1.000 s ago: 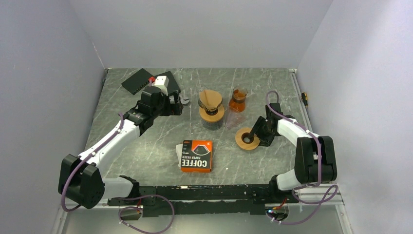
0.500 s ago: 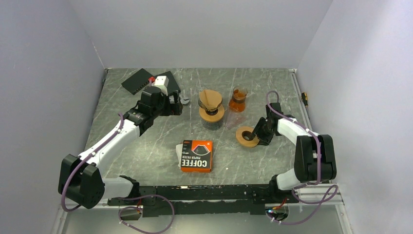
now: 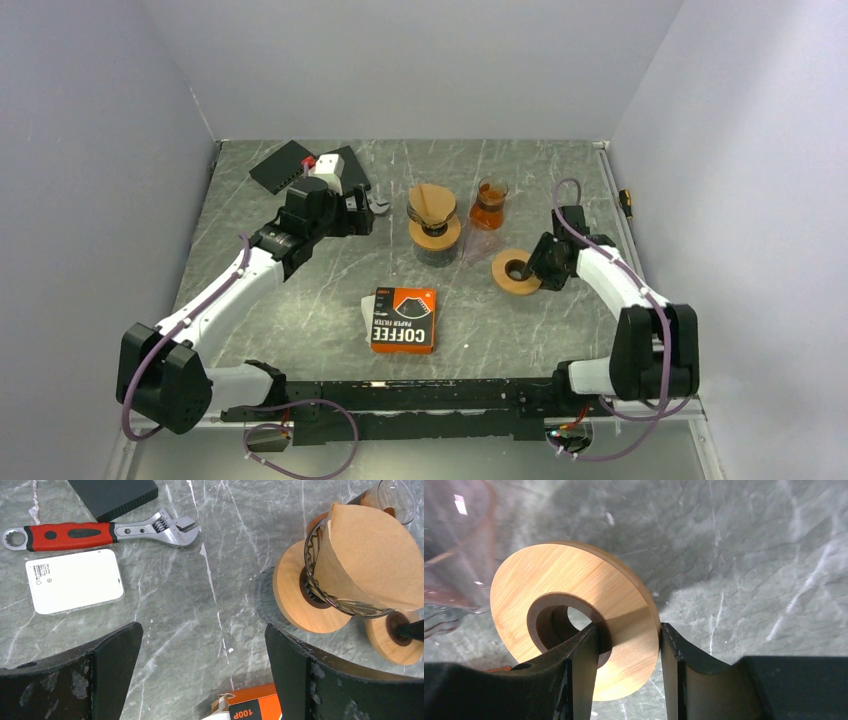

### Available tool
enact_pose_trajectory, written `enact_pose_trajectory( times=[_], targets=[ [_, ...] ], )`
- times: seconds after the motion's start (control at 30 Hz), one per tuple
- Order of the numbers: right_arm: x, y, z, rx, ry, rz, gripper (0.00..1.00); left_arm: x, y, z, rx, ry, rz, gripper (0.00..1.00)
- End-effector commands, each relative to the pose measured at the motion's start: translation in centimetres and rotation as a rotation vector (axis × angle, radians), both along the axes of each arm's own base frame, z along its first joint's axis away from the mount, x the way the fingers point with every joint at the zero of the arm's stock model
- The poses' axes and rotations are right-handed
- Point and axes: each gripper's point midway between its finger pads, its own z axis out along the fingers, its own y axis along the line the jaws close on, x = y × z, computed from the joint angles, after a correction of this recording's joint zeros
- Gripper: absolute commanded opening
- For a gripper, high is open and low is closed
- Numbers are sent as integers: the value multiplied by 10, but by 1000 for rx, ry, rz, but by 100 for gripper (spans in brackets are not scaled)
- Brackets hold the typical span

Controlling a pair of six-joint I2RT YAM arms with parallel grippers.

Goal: Place the coffee filter in the dripper

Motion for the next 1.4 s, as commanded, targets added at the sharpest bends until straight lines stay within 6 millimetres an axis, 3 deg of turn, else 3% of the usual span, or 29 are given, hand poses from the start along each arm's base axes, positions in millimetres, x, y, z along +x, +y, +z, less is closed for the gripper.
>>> enact_pose_trajectory(
  times=[0.0,0.03,0.3,0.5,0.67,0.8,0.97,1.37],
  targets=[
    [30,-14,64,-79,-212,-5,5,5,-6,34,-47,-76,-14,99],
    [33,-14,73,-82,-245,2,0,5,-8,37,-56,-78,-22,99],
    [60,9,164,-60,-537,90,0,6,-40,71,-181,-108,-146,99],
    [74,51,229,-67,-706,229,0,-4,-81,114,-350,-140,-352,97],
    [76,85,266,41,-828,341,0,-23,-117,145,-525,-118,-571,92],
    [74,103,287,115,-900,396,0,-38,-134,159,-635,-106,-717,89],
    [76,118,296,161,-913,448,0,-53,-145,172,-733,-111,-846,85],
    [73,141,305,222,-926,510,0,-57,-182,156,-770,-7,-921,73]
  ],
)
